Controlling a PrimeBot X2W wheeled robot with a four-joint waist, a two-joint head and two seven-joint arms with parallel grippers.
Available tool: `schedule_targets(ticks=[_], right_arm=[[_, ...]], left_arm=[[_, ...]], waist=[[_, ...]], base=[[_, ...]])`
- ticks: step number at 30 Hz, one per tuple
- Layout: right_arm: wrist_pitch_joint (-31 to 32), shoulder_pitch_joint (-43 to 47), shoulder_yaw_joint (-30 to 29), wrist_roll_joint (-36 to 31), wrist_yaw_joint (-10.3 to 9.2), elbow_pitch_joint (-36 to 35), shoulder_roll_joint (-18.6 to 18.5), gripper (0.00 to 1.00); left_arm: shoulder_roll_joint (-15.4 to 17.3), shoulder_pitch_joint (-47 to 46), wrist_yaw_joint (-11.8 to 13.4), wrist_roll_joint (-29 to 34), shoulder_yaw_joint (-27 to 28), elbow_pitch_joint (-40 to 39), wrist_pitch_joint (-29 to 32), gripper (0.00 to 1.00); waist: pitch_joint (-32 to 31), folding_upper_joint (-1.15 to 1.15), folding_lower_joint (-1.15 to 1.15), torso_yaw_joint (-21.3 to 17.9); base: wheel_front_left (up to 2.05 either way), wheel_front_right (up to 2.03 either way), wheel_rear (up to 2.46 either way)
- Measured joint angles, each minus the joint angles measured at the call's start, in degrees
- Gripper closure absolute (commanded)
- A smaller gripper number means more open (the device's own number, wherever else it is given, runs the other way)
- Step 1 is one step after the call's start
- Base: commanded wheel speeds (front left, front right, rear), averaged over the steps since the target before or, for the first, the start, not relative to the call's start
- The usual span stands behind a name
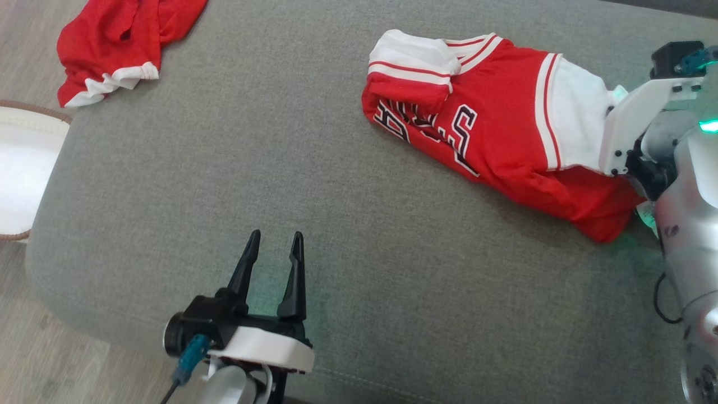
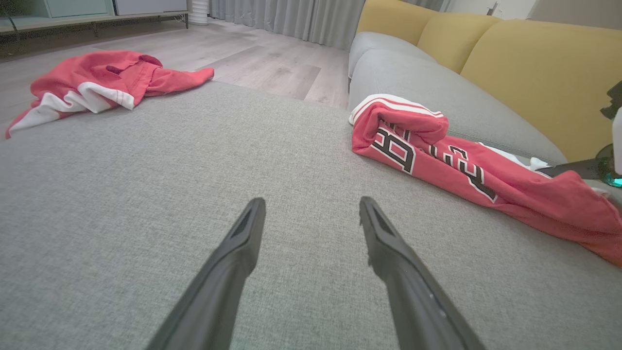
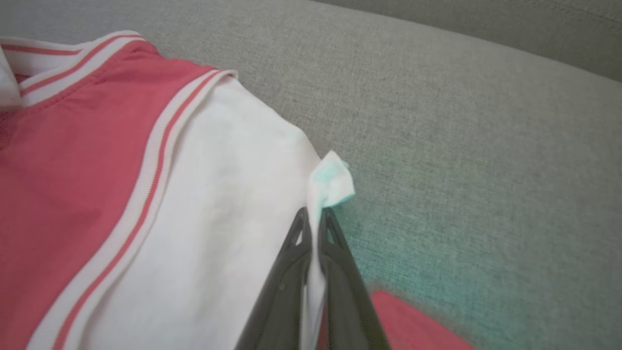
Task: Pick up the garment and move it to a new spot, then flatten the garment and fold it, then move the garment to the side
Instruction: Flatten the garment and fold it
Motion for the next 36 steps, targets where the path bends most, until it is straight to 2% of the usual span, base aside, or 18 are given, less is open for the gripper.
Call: schedule_targets(ticks=[5, 10, 19, 25, 31, 36], right_arm=[[-4.61, -0.08, 3.44, 2.41, 0.00, -0.44, 0.04, 1.00], [-8.66, -0.27, 8.45, 6.25, 0.00, -4.41, 1.52, 1.00], [-11.50, 0.80, 23.10, 14.51, 0.00, -19.13, 4.34, 1.00], [-11.16, 7.67, 35.53, 20.16, 0.00, -26.26, 7.22, 1.00], [-11.10, 13.12, 45.10, 23.69, 0.00, -27.73, 8.21, 1.00], [-13.91, 13.64, 50.63, 22.49, 0.00, -25.20, 8.70, 1.00]], left_arm=[[0.00, 0.02, 0.08, 0.01, 0.14, 0.62, -0.01, 0.00], [0.13, 0.05, 0.32, 0.01, 0.19, 0.62, -0.01, 0.00], [1.49, 0.32, 1.37, 0.00, 1.21, -0.90, -0.01, 0.00], [3.14, 1.37, 2.53, 0.00, 2.93, -4.21, -0.01, 0.00], [4.53, 2.92, 4.19, -0.01, 3.67, -7.26, 0.19, 0.00], [4.78, 4.00, 4.39, -0.02, 4.01, -8.32, 0.68, 0.00]], waist=[[-0.92, 0.00, 0.00, -0.64], [-2.57, 0.00, -0.01, -1.68], [-6.01, 0.00, -0.01, -2.72], [-7.11, 0.00, -0.01, -1.09], [-7.75, 0.00, -0.01, 1.28], [-8.29, 0.00, -0.01, 2.37]], base=[[0.00, 0.00, 0.00], [0.00, 0.00, 0.00], [0.00, 0.00, 0.00], [0.00, 0.00, 0.00], [0.00, 0.00, 0.00], [0.00, 0.00, 0.00]])
